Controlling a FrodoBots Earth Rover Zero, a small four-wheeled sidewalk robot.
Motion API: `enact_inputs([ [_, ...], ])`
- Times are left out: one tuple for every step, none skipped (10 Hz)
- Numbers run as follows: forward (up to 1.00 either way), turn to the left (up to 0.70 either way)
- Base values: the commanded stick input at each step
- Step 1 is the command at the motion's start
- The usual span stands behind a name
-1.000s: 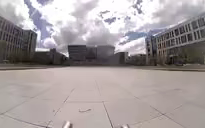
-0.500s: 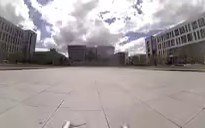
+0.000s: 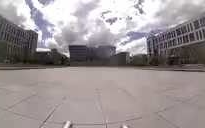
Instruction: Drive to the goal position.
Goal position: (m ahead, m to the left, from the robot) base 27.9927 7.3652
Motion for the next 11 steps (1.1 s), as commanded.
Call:
enact_inputs([
  [0.7, 0.0],
  [0.7, 0.0],
  [0.7, 0.0],
  [0.7, 0.0],
  [0.7, 0.0],
  [0.7, 0.0],
  [0.7, 0.0],
  [0.7, 0.0],
  [0.7, 0.0],
  [0.7, 0.0],
  [0.7, 0.0],
])
